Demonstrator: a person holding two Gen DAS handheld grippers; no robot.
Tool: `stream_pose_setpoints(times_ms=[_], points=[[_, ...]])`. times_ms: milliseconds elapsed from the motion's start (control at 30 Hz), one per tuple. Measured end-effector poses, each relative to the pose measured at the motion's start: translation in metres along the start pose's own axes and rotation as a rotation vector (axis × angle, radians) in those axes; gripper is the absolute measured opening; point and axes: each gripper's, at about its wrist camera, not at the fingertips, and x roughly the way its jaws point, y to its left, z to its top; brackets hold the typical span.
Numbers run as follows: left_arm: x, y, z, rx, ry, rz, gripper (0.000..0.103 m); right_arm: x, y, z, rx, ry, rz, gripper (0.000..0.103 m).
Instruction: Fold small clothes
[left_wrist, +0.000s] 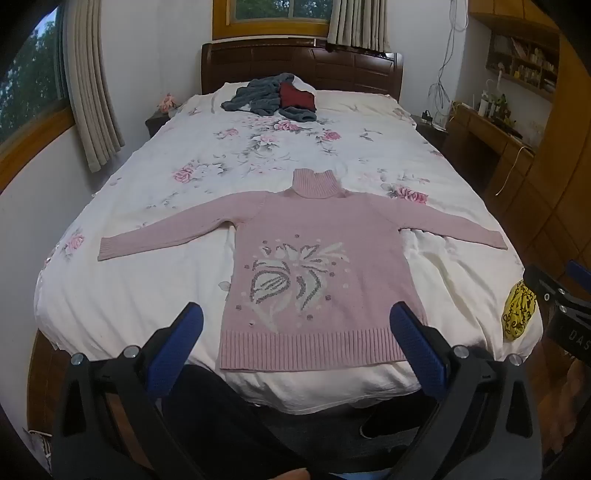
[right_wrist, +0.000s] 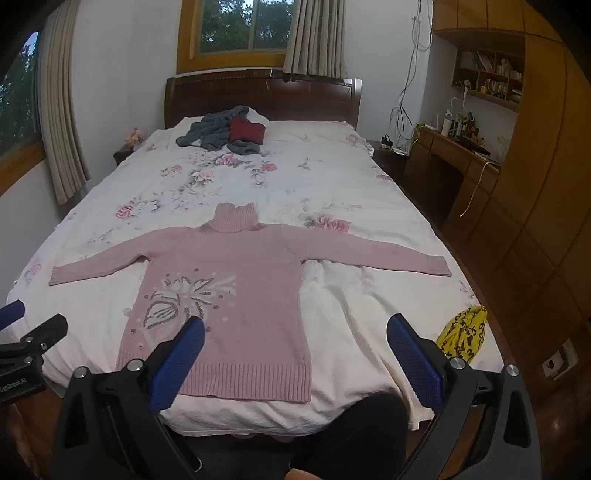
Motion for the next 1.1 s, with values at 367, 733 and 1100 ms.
stream_pose_setpoints(times_ms=[367,733,1100], points=[[-0.0017,-0.0019,-0.0001,-0.001,0.003,-0.002,0.1,0.0012,-0.0001,-0.0002,-0.003,0.015,0.002,0.099],[-0.0037,-0.0005,-0.0002,-0.005,-0.012,0.012,0.1,0.0065,0.0023,-0.0044,-0.005,0.016,0.006,0.099],[-0.0029,-0.0011,0.001,-0.005,-0.016,0.02,0.1,0.0024,0.006,-0.0016,-0.005,0.018,0.01,0.099]])
